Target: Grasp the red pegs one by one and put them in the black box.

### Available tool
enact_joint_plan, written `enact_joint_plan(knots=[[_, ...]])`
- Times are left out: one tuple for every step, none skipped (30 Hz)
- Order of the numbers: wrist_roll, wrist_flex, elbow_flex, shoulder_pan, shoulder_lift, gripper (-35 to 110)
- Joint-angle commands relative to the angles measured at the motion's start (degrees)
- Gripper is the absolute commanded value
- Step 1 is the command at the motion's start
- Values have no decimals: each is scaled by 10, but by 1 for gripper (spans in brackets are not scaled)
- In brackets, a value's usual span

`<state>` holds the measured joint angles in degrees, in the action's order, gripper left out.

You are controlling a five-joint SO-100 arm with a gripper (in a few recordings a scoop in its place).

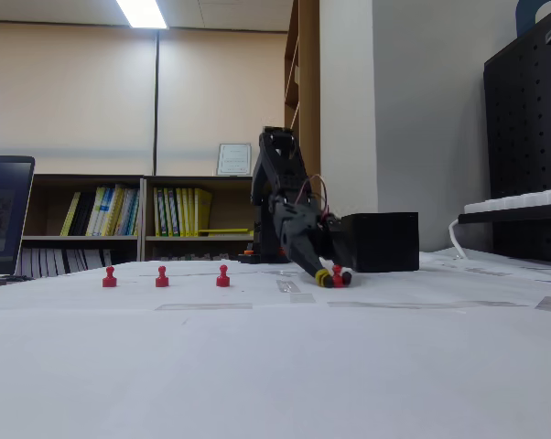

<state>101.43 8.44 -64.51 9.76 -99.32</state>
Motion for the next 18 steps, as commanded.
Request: enact_joint_plan(knots=[[75,287,-61,39,182,0],[95,344,-83,50,203,0],[122,395,-108,61,221,0],[145,452,-142,74,236,0],[164,512,-178,90,248,0],[187,565,-212,106,259,0],[208,615,-246,127,269,0],[223,665,-280,148,275,0],[245,701,-311,168,279,0],[265,729,-339,188,284,0],[277,757,-367,207,285,0],[290,779,-388,229,285,0],[300,795,-399,249,285,0],[304,809,-404,272,285,0],[311,819,-404,293,282,0],[320,820,-401,312,282,0],[328,817,-396,330,272,0],[337,811,-390,343,267,0]])
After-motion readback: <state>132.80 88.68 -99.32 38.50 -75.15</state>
